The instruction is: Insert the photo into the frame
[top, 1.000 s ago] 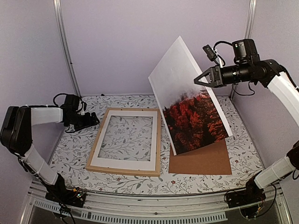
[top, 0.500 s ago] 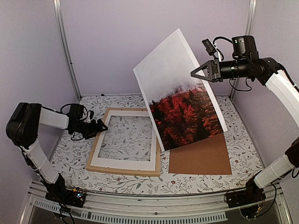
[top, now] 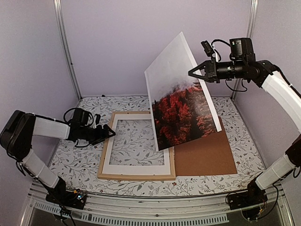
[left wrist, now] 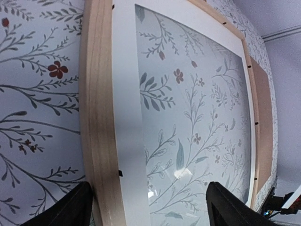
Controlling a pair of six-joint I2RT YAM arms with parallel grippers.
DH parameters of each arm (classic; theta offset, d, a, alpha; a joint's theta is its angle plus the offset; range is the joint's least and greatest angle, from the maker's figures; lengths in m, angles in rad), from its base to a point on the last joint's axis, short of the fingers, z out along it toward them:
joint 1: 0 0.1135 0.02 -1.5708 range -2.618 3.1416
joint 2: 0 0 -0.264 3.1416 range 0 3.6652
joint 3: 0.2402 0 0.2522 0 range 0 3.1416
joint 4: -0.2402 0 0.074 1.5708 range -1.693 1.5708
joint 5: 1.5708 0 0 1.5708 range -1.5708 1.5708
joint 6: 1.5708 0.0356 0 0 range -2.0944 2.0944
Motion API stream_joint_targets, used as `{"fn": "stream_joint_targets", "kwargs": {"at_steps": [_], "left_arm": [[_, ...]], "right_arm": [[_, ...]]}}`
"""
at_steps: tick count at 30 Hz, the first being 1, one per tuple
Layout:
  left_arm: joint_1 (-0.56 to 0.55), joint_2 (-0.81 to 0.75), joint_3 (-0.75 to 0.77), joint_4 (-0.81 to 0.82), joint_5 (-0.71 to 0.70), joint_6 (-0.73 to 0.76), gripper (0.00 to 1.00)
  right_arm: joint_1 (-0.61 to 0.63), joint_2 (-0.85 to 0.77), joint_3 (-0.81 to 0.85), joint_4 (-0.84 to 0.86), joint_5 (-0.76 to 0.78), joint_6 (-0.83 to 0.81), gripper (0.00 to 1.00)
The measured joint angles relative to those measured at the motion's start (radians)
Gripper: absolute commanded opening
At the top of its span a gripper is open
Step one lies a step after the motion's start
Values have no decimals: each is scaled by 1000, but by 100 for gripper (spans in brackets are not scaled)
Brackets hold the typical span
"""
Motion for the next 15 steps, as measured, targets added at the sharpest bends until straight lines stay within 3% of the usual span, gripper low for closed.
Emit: {"fn": "stream_joint_targets", "kwargs": {"at_steps": [7,15], "left_arm": [[-51,-207,60,-86,-146,-19,98],[-267,-308,325,-112,-264,-88,98]], "right_arm": [[28,2,-2,-18,194,6,0],[162,90,133,-127,543,-19,0]]}}
